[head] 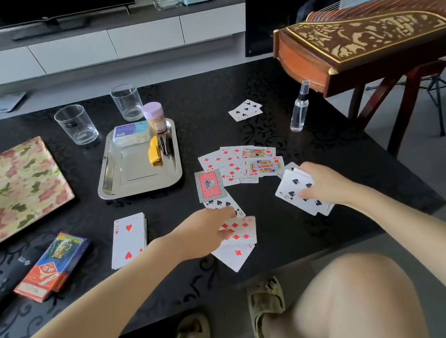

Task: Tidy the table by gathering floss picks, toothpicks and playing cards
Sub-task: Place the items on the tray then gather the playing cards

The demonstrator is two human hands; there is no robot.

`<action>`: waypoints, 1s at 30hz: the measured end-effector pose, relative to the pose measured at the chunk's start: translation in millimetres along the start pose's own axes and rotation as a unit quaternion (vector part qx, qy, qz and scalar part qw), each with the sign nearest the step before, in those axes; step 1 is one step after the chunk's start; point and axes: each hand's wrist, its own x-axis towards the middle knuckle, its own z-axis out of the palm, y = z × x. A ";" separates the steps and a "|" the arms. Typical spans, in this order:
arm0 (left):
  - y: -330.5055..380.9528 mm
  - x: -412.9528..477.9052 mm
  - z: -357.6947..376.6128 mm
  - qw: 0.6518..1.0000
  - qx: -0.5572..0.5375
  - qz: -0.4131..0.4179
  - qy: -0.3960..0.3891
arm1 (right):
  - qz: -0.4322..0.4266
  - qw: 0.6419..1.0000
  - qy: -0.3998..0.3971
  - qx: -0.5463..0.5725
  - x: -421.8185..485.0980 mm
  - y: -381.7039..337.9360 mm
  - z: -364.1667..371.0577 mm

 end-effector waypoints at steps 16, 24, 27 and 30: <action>-13.0 -11.6 24.1 0.927 -0.254 -0.204 0.184 | 0.147 0.908 0.017 0.392 -39.4 -60.7 35.2; -30.3 -25.8 18.3 0.767 -0.479 -0.306 0.298 | 0.093 0.994 0.025 -0.044 -61.0 -130.7 114.4; -38.5 -31.0 10.9 0.750 -0.489 -0.304 0.324 | 0.099 0.992 0.042 -0.072 -70.1 -145.4 134.4; -41.7 -33.9 2.2 0.744 -0.497 -0.297 0.334 | 0.074 0.997 0.021 -0.011 -70.2 -146.9 138.0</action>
